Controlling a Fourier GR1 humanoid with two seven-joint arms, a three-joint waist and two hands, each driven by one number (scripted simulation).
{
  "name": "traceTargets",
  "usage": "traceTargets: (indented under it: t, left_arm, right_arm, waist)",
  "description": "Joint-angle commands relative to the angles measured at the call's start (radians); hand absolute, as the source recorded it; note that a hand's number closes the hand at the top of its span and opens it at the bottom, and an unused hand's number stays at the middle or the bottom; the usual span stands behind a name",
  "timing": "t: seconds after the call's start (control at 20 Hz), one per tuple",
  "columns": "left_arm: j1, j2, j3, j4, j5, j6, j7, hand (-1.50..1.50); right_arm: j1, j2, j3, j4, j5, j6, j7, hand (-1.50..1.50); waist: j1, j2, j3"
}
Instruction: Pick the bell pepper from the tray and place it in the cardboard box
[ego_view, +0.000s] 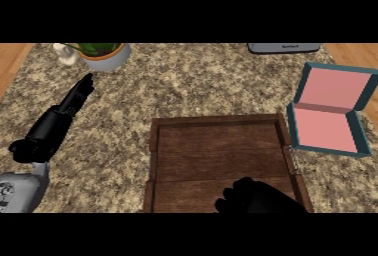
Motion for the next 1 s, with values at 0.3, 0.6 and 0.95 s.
traceTargets:
  t: [0.3,0.6,0.95]
  left_arm:
    - [0.021,-0.034,-0.033,-0.049,-0.023,0.007,0.017,0.0]
    - [-0.051,-0.044,-0.021,0.0,-0.038,-0.014,0.039,0.0]
    - [-0.023,-0.064,-0.036,-0.016,-0.054,-0.038,-0.009,0.0]
  right_arm:
    - [0.215,-0.158,-0.579,-0.15,-0.476,-0.045,0.035,1.5]
    - [0.115,-0.214,-0.834,0.086,-0.686,0.097,-0.02,1.5]
    - [-0.125,-0.28,-0.803,0.515,-0.525,0.153,-0.175,1.5]
  waist:
    - [0.021,0.011,-0.001]
    - [0.043,0.014,-0.002]
    - [0.076,0.02,-0.002]
